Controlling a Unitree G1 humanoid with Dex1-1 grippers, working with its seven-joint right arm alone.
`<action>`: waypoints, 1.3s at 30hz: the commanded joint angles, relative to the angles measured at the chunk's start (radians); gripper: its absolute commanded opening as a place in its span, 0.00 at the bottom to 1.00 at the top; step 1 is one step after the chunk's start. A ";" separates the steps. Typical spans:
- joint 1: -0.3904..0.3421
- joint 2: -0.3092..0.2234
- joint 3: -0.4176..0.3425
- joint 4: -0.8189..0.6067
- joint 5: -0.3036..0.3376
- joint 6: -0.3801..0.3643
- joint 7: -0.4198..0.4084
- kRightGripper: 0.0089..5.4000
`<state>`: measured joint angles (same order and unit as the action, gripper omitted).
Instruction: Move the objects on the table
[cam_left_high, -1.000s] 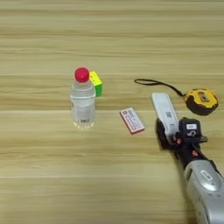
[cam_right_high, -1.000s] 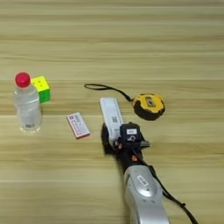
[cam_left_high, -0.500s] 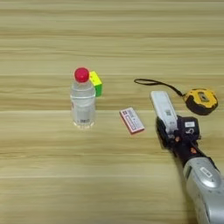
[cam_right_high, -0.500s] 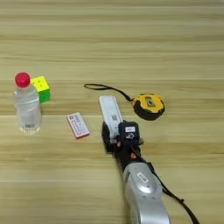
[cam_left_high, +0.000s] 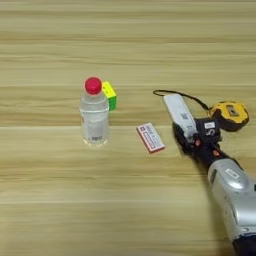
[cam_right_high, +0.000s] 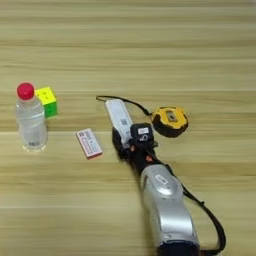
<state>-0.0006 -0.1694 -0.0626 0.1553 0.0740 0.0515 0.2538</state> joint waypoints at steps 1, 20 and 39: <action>-0.101 -0.002 0.023 0.004 -0.013 -0.037 0.006 0.54; -0.372 0.034 0.077 0.295 -0.052 -0.110 0.029 0.54; -0.517 0.065 0.101 0.586 -0.087 -0.207 0.040 0.54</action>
<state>-0.4560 -0.1030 0.0374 0.7558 -0.0064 -0.1331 0.2970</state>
